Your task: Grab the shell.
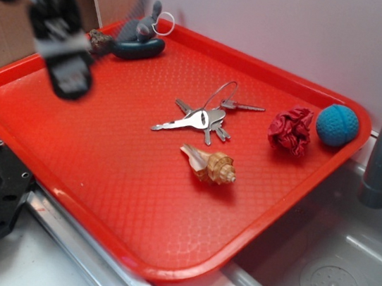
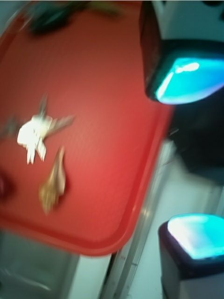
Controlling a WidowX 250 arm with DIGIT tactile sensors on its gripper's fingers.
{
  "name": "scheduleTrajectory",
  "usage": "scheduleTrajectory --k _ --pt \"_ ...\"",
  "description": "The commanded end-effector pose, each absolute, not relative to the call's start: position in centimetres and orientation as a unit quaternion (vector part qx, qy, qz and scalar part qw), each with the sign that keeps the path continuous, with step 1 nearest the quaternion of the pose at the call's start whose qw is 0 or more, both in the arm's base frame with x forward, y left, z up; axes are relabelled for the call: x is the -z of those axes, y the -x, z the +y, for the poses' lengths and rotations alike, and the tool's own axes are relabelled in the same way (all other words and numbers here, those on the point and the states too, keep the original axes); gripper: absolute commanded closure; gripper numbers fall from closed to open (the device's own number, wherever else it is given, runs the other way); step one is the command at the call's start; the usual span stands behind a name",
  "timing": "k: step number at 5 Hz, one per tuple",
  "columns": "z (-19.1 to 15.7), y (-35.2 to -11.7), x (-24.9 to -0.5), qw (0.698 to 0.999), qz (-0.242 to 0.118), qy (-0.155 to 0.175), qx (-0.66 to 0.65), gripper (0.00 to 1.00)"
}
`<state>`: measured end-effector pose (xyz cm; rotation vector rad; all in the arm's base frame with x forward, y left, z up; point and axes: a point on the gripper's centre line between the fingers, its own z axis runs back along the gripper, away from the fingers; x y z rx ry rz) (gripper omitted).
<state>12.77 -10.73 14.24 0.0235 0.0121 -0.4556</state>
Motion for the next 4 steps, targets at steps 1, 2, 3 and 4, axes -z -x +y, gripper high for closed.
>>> scheduleTrajectory --k 1,2,3,4 --pt "-13.0 -15.3 -10.5 0.891 -0.009 -0.019 0.454 0.00" --pt "-12.9 -17.8 -10.1 0.873 -0.047 -0.022 0.484 0.00" --pt "-13.3 -20.3 -9.5 0.848 -0.076 -0.021 0.525 0.00" --pt "-13.5 -21.3 -7.7 0.826 -0.067 -0.011 0.560 0.00"
